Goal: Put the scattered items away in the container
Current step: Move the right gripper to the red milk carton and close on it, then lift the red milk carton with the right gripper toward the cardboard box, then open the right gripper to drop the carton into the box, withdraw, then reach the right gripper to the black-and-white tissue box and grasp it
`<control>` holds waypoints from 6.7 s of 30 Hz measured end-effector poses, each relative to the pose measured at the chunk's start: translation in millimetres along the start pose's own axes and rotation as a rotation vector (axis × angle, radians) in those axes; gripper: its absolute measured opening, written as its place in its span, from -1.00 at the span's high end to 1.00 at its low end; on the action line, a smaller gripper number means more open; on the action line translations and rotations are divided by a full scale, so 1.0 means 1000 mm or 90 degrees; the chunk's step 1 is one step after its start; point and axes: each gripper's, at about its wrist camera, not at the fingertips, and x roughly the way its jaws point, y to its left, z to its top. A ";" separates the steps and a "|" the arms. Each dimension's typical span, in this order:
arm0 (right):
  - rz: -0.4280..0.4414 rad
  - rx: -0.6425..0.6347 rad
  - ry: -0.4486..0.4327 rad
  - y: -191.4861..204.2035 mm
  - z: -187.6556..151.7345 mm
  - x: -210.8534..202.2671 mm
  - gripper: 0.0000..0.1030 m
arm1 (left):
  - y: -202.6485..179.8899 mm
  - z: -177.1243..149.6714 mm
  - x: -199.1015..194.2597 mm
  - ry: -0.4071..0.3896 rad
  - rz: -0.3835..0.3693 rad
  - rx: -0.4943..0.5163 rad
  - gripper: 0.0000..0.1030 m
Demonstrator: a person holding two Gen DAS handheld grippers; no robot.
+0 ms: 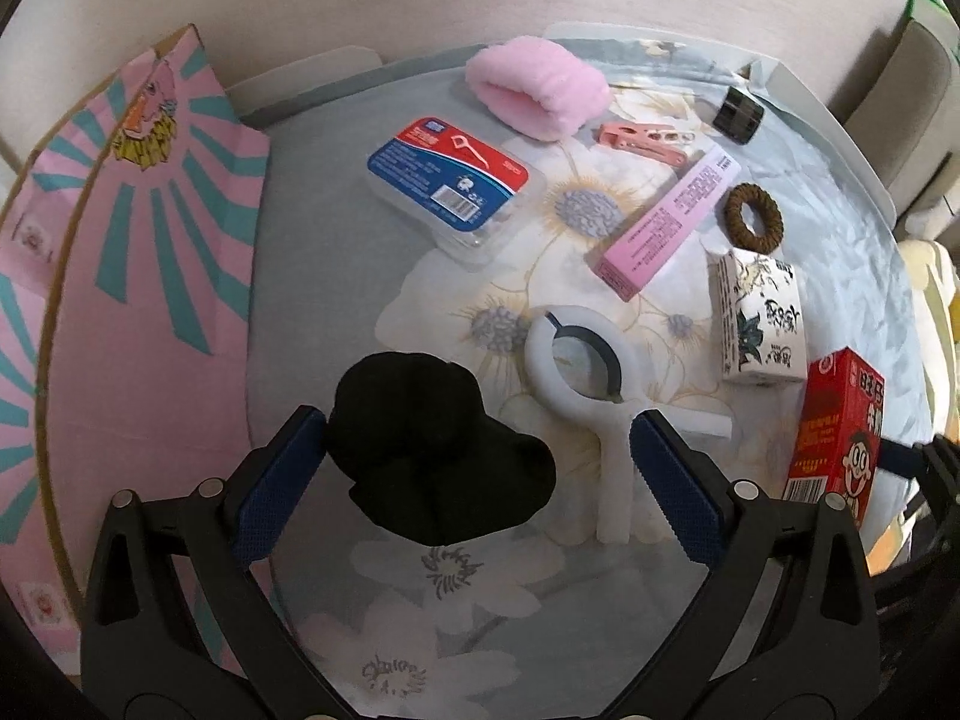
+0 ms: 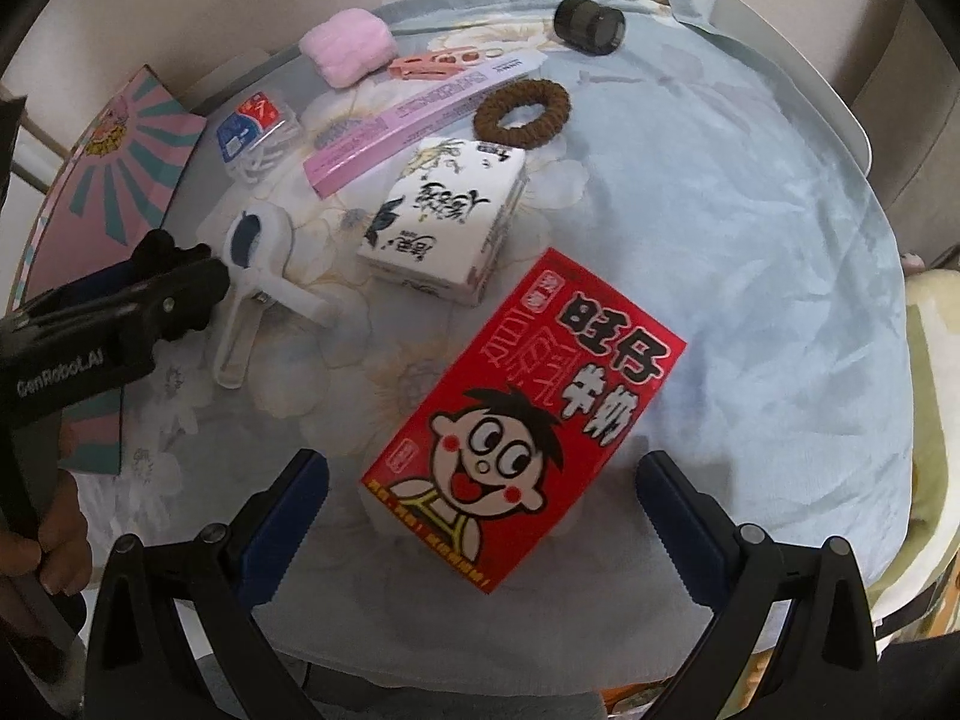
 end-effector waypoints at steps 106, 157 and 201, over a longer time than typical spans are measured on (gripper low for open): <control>0.115 -0.552 -0.003 0.383 0.156 0.046 -0.03 | 0.184 -0.061 -0.105 -0.055 0.046 -0.213 0.69; 0.143 -0.417 -0.113 0.282 0.135 -0.039 -0.23 | 0.162 -0.049 -0.168 -0.098 0.092 -0.130 -0.63; 0.019 -0.049 -0.079 0.009 0.069 -0.019 -0.23 | -0.012 0.024 -0.028 0.049 -0.076 -0.018 -0.76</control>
